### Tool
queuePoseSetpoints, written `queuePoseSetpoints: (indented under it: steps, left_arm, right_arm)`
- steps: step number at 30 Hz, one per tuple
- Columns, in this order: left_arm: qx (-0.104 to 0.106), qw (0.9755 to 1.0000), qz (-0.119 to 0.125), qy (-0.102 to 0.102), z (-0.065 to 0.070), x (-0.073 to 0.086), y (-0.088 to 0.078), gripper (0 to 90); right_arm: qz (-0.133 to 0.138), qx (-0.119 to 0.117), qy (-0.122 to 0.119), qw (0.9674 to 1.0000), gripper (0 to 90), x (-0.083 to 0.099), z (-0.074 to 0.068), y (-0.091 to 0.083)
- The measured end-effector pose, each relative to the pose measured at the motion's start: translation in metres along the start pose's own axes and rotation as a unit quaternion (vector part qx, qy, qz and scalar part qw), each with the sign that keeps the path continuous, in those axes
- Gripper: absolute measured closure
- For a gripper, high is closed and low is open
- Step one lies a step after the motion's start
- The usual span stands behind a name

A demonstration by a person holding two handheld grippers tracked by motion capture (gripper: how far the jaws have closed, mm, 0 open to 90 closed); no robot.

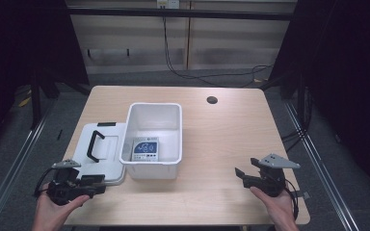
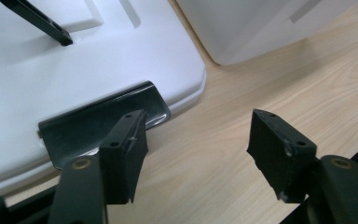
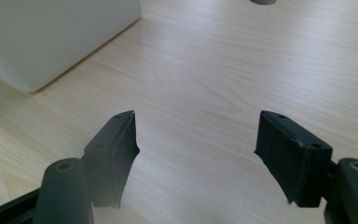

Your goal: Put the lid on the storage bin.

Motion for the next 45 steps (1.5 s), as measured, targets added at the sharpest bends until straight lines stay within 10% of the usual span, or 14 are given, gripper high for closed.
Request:
queuePoseSetpoints:
  steps: [24,35,45]
  left_arm:
    - [-0.018,0.9996,0.002,-0.021,-0.009,-0.021,-0.012,50.4]
    - [-0.021,0.9990,0.017,-0.035,-0.014,-0.054,-0.020,58.7]
    - [-0.083,0.9964,-0.017,-0.009,-0.008,-0.082,-0.025,69.7]
  right_arm:
    - [-0.035,-0.027,0.033,0.9985,27.0,-0.002,-0.006,-0.002]
    - [-0.028,-0.050,0.034,0.9978,25.2,-0.003,-0.010,-0.001]
    - [-0.033,-0.055,0.029,0.9975,25.6,-0.003,-0.011,0.001]
Point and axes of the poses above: each handheld gripper's, and its own axes: y roughly forward along the jaws, x roughly out of its underside, z roughly to its right, the point moved 2 cm from there along y, roughly forward along the jaws, and after that the axes turned 3 degrees about -x, right-handed, at the moved point
